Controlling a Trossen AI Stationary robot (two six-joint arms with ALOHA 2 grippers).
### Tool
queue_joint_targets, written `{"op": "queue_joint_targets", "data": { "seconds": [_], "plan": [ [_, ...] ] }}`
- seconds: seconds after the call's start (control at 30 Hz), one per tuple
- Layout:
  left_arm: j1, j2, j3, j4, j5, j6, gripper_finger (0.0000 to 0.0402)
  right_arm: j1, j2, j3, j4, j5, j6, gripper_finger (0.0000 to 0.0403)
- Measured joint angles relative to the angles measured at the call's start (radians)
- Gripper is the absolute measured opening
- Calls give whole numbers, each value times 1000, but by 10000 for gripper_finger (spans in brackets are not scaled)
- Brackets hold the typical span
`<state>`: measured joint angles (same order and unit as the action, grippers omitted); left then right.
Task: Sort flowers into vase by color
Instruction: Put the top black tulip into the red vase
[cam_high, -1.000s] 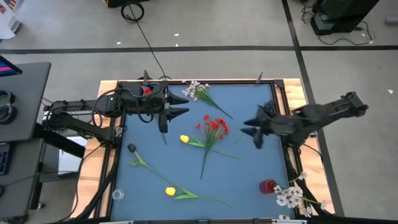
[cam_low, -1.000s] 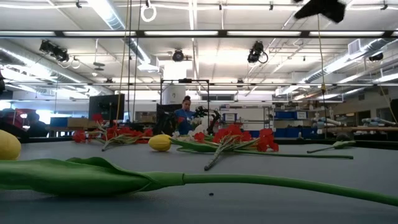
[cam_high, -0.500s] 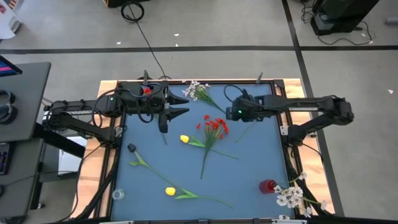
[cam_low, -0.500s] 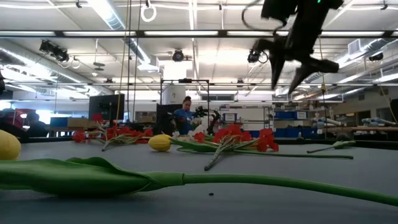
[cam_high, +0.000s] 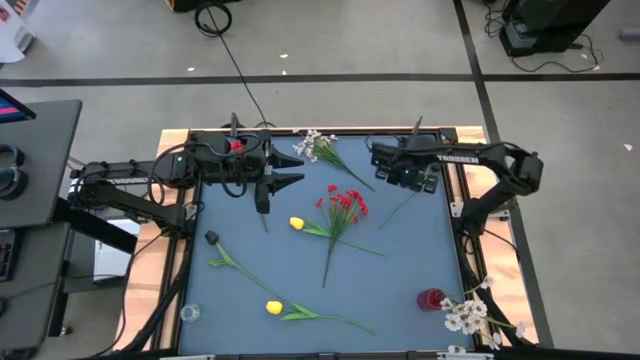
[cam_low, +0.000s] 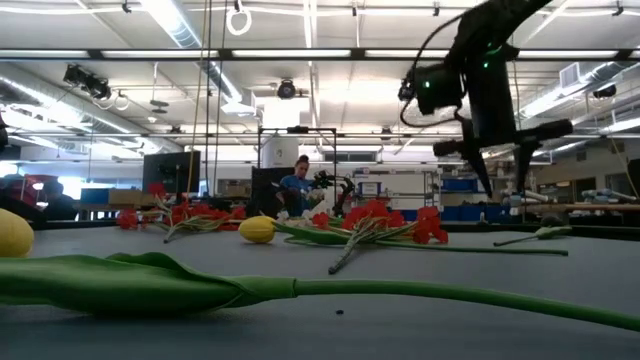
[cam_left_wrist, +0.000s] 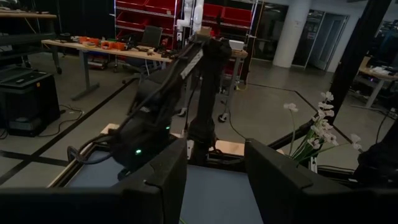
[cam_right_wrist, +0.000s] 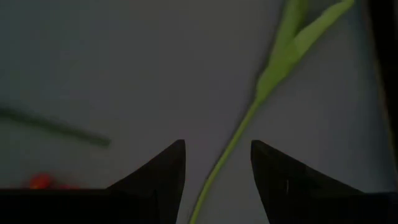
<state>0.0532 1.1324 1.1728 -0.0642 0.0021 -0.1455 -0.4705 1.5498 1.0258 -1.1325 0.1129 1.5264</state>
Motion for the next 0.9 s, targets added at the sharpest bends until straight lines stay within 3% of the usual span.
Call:
{"op": "queue_joint_targets", "data": {
  "seconds": [0.37, 0.67, 0.9],
  "plan": [
    [0, 0, 0, 0, 0, 0, 167, -135, 17, -140, 63, -87, 1, 189],
    [0, 0, 0, 0, 0, 0, 167, -177, 11, -263, 281, -80, 120, 188],
    [0, 0, 0, 0, 0, 0, 167, -187, 13, -278, 297, -53, 121, 144]
  ]
}}
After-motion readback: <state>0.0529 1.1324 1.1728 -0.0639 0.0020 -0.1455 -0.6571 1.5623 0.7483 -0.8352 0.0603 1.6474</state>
